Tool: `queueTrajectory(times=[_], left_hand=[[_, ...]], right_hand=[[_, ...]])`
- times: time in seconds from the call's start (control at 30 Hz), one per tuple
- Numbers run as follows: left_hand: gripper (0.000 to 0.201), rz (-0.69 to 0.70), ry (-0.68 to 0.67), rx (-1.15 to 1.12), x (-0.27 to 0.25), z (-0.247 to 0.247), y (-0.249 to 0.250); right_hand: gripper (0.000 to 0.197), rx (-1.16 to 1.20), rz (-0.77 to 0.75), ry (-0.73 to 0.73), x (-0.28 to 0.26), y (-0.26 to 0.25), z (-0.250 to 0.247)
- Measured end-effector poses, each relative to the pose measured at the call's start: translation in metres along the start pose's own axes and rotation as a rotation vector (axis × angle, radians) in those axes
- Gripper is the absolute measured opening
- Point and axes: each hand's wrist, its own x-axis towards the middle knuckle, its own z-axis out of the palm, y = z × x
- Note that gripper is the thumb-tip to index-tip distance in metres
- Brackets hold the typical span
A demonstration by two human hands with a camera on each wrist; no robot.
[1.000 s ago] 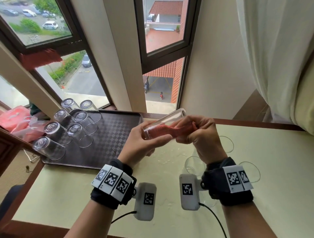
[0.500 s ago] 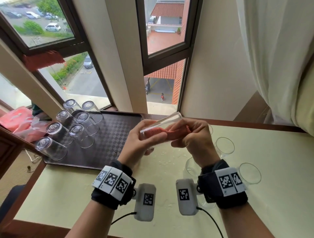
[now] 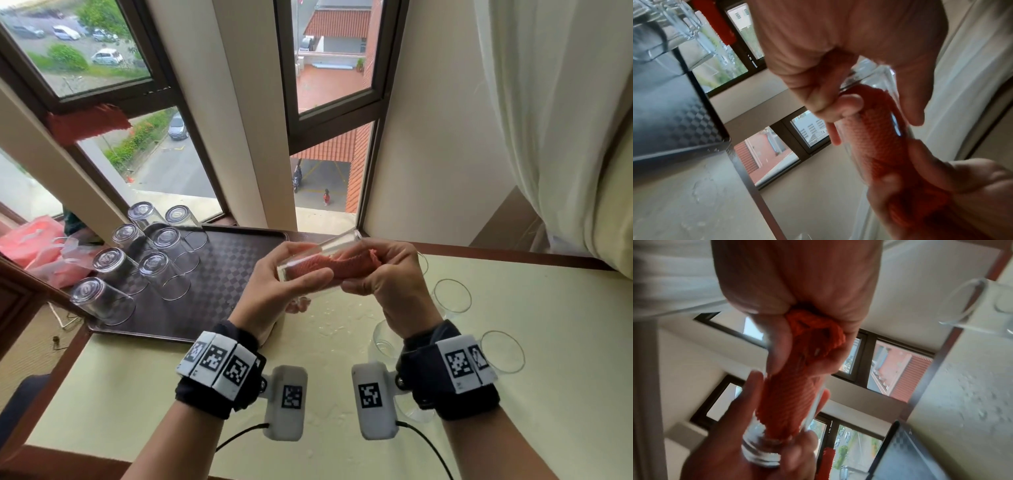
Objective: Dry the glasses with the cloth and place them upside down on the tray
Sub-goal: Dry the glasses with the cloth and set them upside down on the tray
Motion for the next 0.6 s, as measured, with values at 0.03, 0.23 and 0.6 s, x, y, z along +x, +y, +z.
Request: queueTrajectory(times=[0.03,0.23,0.6], left_hand=[[0.073,0.028,0.024,0.018,0.000,-0.001,0.002],[0.071,0.358,-0.049,0.287,-0.001,-0.009,0.009],[0.071,0.129,-0.036,0.174,0.003,-0.017,0.018]], right_hand=[[0.044,-0.024,-0.008,-0.011,0.000,0.001,0.001],[0.045,-0.035,0.094,-0.093,-0.003,0.001,0.002],[0.041,0.013,-0.001,-0.020,-0.006,0.005,0.014]])
